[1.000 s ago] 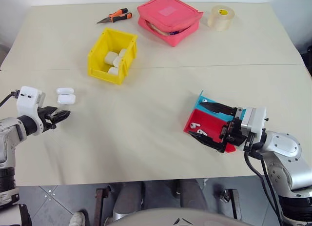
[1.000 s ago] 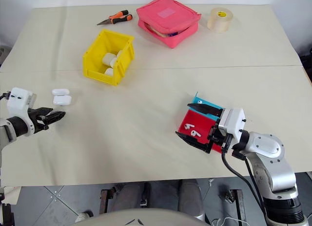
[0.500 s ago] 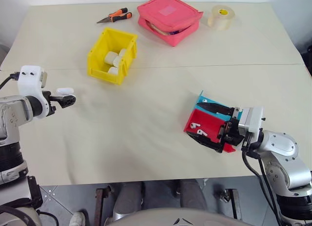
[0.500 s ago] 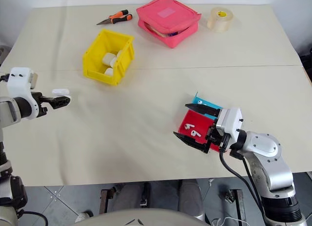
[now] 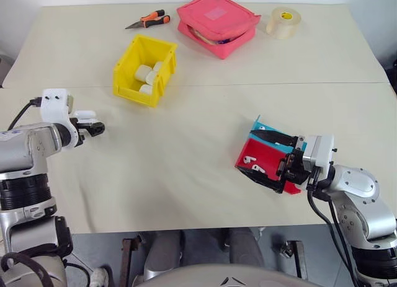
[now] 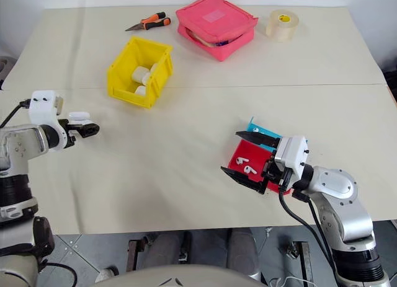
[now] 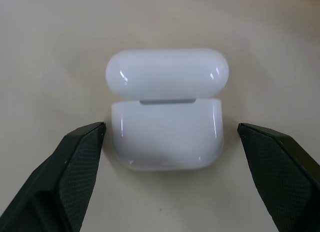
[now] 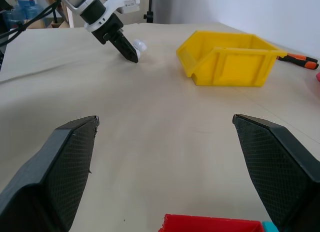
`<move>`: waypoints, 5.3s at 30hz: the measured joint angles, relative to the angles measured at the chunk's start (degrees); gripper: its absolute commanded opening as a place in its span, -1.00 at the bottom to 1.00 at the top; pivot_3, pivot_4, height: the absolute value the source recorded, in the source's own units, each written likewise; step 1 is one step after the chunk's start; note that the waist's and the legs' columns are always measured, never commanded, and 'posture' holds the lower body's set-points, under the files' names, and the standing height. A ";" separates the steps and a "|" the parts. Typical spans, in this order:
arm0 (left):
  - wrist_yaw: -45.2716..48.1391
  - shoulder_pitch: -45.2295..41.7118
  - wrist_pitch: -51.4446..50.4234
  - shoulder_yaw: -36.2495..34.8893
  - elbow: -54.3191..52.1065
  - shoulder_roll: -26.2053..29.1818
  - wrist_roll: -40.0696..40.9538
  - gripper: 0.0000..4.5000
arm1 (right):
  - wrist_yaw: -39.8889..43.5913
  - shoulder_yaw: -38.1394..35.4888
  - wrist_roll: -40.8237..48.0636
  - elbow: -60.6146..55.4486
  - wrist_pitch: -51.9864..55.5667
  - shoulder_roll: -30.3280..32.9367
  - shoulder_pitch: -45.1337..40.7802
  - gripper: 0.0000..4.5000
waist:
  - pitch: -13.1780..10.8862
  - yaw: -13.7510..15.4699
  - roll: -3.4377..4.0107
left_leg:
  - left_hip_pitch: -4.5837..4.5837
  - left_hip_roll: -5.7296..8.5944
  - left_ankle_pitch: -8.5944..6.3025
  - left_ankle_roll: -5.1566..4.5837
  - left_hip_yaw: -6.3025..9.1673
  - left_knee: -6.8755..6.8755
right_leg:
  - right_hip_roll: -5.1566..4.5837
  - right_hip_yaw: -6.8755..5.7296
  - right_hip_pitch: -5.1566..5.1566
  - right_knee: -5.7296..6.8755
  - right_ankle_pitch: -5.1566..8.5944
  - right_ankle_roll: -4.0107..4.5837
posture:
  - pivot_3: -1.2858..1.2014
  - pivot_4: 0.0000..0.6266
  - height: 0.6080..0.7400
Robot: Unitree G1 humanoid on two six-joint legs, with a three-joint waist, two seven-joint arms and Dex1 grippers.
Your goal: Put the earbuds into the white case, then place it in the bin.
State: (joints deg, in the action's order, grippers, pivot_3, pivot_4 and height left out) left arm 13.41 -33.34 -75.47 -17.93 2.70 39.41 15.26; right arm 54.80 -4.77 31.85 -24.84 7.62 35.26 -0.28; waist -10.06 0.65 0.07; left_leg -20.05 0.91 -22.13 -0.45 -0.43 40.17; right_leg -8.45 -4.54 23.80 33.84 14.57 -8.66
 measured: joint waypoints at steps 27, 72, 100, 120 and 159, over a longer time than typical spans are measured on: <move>3.45 7.02 2.64 0.85 -4.91 4.14 -0.16 0.67 | -1.08 0.05 -1.18 -0.37 -0.43 -1.65 1.53 1.00 | 0.00 -0.65 0.01 | 0.08 -0.04 -0.01 0.02 -0.03 -0.09 | 0.01 0.02 -0.01 -0.01 0.00 0.01 | 0.03 -0.52 1.00; 6.99 13.73 9.89 -2.16 -8.77 1.71 1.13 0.40 | -0.52 0.26 -1.61 -0.25 -1.03 -2.34 1.60 1.00 | 0.00 0.60 0.00 | 0.29 -0.04 -0.02 0.02 -0.11 -0.09 | 0.00 0.15 -0.14 0.00 0.00 0.01 | 0.03 -0.52 1.00; -3.69 10.27 -3.84 -6.81 -18.97 -8.23 0.82 0.94 | -0.35 0.20 -1.44 -0.28 -0.88 -1.99 1.90 1.00 | 0.00 0.77 -0.01 | 0.27 -0.03 -0.02 0.02 -0.03 -0.08 | -0.01 0.14 -0.16 0.00 0.00 0.00 | 0.03 -0.52 1.00; -19.98 2.22 -4.69 -10.18 -21.27 -25.07 -8.78 0.97 | 0.22 0.12 -0.98 -0.28 0.07 -1.62 1.44 1.00 | -0.03 0.78 -0.07 | 0.27 -0.03 -0.02 0.03 -0.06 -0.08 | 0.00 0.13 -0.17 -0.06 0.00 0.00 | 0.03 -0.52 1.00; -20.27 3.97 4.69 -7.39 -15.65 -24.52 -10.11 0.26 | -0.78 0.17 -1.13 -0.29 -0.10 -1.80 1.10 1.00 | -0.03 0.69 -0.08 | 0.28 -0.05 -0.02 0.04 -0.10 -0.11 | 0.01 0.11 -0.17 -0.07 0.00 0.00 | 0.03 -0.52 1.00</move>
State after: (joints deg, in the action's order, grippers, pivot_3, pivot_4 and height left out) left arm -6.87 -29.37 -70.78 -25.31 -12.96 14.89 5.15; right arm 54.02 -4.60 30.73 -25.13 7.53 33.46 0.82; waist -10.09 1.34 0.00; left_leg -19.76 0.86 -22.14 -0.41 -0.53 40.06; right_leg -8.44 -4.43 23.64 33.77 14.56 -8.67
